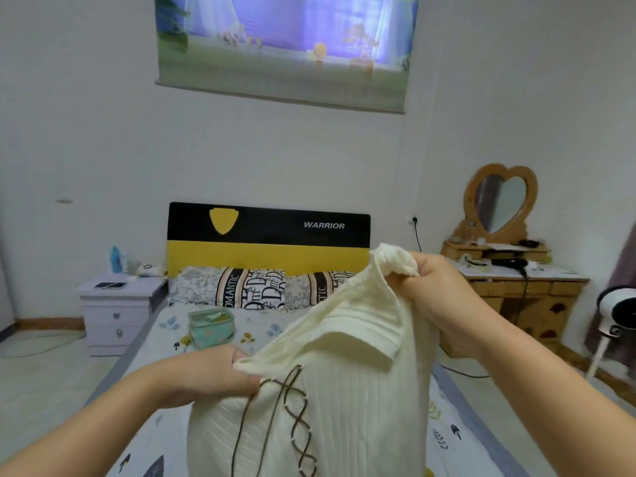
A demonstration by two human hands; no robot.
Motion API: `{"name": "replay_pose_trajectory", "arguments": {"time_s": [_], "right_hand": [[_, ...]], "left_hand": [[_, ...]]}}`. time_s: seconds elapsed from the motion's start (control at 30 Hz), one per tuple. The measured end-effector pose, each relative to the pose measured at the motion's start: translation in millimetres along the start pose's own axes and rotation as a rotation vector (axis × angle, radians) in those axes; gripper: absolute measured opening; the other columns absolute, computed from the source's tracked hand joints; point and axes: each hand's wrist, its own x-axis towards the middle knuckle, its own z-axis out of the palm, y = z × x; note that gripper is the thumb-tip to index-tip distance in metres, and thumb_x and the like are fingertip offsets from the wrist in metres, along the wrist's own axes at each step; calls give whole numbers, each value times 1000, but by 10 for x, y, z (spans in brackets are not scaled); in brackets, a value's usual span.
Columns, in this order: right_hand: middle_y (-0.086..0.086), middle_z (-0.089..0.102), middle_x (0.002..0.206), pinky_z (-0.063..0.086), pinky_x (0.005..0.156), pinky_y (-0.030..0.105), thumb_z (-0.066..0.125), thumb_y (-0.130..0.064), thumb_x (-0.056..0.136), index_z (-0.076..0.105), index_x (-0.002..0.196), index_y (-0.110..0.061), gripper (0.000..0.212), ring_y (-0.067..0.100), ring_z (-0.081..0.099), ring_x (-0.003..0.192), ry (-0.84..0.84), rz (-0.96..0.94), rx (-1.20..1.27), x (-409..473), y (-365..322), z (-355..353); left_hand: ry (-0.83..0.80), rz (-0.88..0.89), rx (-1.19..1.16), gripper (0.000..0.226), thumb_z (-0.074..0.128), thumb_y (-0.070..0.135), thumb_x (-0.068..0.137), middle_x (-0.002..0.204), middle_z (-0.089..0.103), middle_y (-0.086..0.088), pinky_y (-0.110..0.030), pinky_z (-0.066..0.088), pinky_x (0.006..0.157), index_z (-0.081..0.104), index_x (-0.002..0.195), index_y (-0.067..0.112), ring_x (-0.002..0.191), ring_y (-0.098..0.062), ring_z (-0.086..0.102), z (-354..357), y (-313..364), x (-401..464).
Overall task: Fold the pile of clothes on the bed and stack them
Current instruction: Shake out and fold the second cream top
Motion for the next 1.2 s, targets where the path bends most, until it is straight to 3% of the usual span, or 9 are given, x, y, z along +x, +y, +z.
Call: {"name": "replay_pose_trajectory", "arguments": {"time_s": [0.07,0.17,0.3,0.43,0.6,0.7,0.77,1.0,1.2], "right_hand": [[27,65,95,41,70,31,56,-10,88,64,92,6,19,20,55,75,16,49,-36,1,112,-39],[21,69,89,46,68,32,62,-11,85,70,88,-3,12,21,61,72,-40,153,-61,-25,281,-87],[1,74,77,55,57,24,71,-4,76,73,82,-19,16,13,71,67,-164,213,-49,-101,477,-144],[14,72,99,56,83,38,72,2,74,67,104,-4,32,28,69,93,-370,251,112,-155,620,-141],[9,63,123,41,104,42,60,-60,72,57,123,-8,74,24,59,113,-436,439,189,-210,703,54],[9,67,79,49,65,30,68,-33,81,66,79,-8,26,21,63,71,-180,372,-100,-216,709,296],[0,48,57,31,48,23,63,-14,79,47,56,-15,28,14,44,51,-103,286,-330,-189,698,368],[-1,42,68,20,47,26,37,11,74,35,70,-19,30,14,36,60,-83,185,-758,-164,846,433],[-9,41,46,27,48,25,63,-26,79,46,49,-21,35,9,39,45,-340,227,-468,-245,824,497]], "left_hand": [[-55,-78,32,42,84,38,55,86,72,-7,-27,52,72,68,83,11,77,-15,66,-74,11,-49],[82,-111,132,27,80,38,68,66,66,12,-13,44,58,61,75,20,61,1,58,-121,86,-86],[100,-5,-183,35,81,45,60,74,69,2,-15,49,57,69,74,15,64,-5,63,-137,135,-171],[230,47,-384,27,71,32,76,85,70,-15,-28,55,63,69,82,6,71,-22,67,-194,226,-236],[655,91,-162,19,58,13,89,66,58,-8,-29,42,56,55,71,9,57,-19,55,-131,379,-172],[823,169,62,29,63,17,86,63,49,-5,-28,34,54,46,63,13,57,-16,45,-85,409,-142],[817,184,177,34,70,15,81,61,49,-1,-26,33,52,43,60,15,57,-13,44,-70,428,-144],[840,222,204,42,76,12,74,55,44,3,-25,29,51,39,55,15,54,-11,38,-86,374,-213],[907,253,306,44,76,13,74,55,42,4,-25,26,51,37,54,17,54,-8,37,-77,352,-182]]}}
